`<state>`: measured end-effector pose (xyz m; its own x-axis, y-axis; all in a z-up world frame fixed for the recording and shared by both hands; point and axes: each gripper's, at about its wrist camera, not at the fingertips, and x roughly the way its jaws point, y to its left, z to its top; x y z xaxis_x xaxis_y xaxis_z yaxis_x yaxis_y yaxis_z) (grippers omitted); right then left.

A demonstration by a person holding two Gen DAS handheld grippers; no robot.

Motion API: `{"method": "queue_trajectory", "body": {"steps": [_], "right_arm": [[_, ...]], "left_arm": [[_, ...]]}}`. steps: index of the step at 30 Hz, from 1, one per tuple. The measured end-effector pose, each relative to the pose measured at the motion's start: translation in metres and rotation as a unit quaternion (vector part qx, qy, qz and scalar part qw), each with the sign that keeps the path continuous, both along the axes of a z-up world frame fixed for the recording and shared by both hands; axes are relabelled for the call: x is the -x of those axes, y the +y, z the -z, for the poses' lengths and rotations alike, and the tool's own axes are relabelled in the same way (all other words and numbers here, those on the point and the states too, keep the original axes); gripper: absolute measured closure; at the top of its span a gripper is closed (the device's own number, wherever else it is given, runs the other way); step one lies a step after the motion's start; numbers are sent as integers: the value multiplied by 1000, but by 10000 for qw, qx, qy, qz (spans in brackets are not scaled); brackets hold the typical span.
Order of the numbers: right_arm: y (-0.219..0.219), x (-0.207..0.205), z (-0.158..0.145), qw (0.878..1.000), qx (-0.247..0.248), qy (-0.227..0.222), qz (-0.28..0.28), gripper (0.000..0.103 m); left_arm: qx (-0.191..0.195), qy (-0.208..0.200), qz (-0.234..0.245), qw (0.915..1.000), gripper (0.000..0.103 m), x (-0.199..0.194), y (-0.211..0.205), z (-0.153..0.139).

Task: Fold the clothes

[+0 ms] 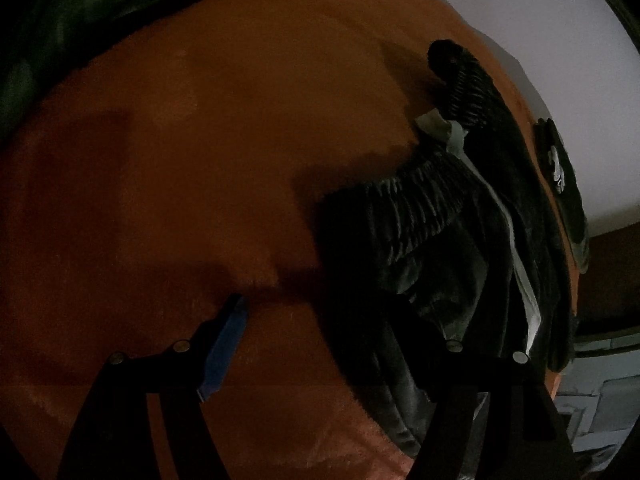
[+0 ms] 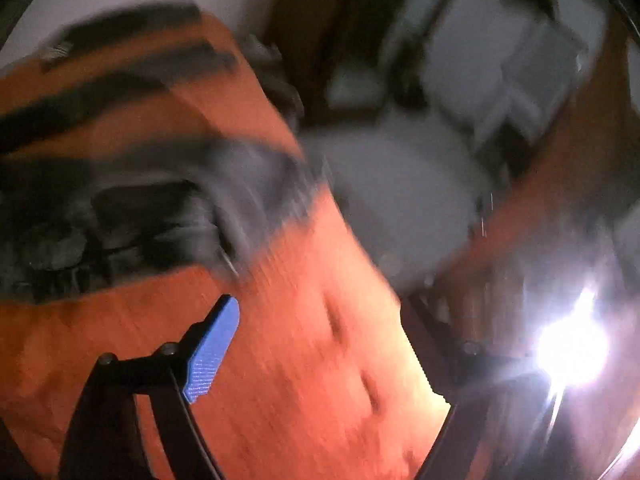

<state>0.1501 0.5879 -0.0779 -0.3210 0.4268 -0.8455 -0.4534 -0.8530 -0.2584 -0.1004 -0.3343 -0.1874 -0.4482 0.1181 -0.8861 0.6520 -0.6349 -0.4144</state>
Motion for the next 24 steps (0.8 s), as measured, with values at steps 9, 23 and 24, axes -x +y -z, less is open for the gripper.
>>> {"method": "queue_trajectory", "body": {"steps": [9,23,24], "right_arm": [[71,10,50,8853,4335,1170,1211,21],[66,52,-20,8481,4480,2665,949,90],[67,48,-21,8525,4435,2603,942,89]], "left_arm": [[120,166,41,9998,29,10,7,6],[343,336,-215,9986,78,13,27,10],[293,320,-220,9988,73,13,24,12]]}}
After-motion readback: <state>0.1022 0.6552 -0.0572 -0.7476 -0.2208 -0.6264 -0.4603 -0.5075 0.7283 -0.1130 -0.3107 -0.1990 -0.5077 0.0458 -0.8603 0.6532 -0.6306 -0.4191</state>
